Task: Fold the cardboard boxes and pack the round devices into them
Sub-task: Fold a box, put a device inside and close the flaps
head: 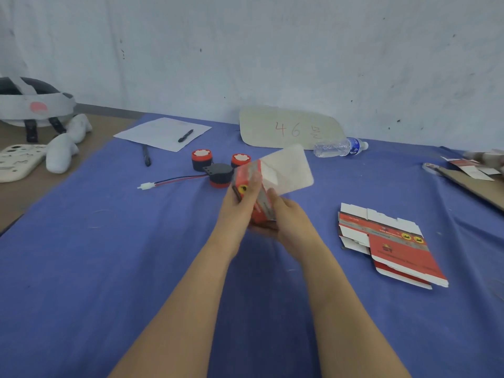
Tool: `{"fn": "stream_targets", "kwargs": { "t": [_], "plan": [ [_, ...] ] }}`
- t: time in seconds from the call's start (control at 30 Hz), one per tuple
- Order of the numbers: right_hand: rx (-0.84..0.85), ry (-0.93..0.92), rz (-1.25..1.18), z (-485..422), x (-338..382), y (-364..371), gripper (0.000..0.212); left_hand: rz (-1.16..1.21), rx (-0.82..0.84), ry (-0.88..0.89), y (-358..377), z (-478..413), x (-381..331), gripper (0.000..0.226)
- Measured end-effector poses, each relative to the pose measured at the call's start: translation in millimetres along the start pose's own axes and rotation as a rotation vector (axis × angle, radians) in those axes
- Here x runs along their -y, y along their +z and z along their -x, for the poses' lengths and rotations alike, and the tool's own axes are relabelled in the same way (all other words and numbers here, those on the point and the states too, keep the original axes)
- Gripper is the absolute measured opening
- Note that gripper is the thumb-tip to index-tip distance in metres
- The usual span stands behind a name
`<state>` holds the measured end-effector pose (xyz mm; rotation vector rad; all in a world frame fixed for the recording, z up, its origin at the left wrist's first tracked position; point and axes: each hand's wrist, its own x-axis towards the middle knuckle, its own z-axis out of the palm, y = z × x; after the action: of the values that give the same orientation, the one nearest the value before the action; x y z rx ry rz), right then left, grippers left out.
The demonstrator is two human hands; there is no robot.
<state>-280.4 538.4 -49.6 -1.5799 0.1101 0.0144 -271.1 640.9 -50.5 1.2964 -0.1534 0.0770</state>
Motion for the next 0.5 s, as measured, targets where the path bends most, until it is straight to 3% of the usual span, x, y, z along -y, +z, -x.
{"fn": "stream_targets", "kwargs": {
  "t": [0.1,0.17,0.23,0.27,0.4,0.5],
  "plan": [
    [-0.119,-0.037,0.174,1.4,5.1,4.9,0.061,0.061,-0.092,0.004,-4.3,-3.2,1.8,0.061],
    [-0.188,-0.036,-0.164,-2.2,9.5,-4.2,0.06,0.083,-0.129,-0.071,-9.7,-6.9,1.0,0.055],
    [-0.136,-0.012,-0.543,-1.4,14.5,-15.0,0.063,0.134,-0.096,-0.151,-10.7,-7.4,0.8,0.054],
    [-0.115,-0.007,-0.61,-2.4,14.1,-18.6,0.063,0.131,-0.061,-0.166,-9.5,-6.7,1.0,0.059],
    [-0.072,-0.013,-0.444,1.2,12.7,-18.0,0.035,0.04,-0.066,-0.153,-11.4,-5.2,0.7,0.066],
    [0.003,-0.07,-0.361,0.7,9.3,-21.1,0.028,0.025,-0.06,-0.152,-15.4,-4.5,-1.6,0.069]
  ]
}}
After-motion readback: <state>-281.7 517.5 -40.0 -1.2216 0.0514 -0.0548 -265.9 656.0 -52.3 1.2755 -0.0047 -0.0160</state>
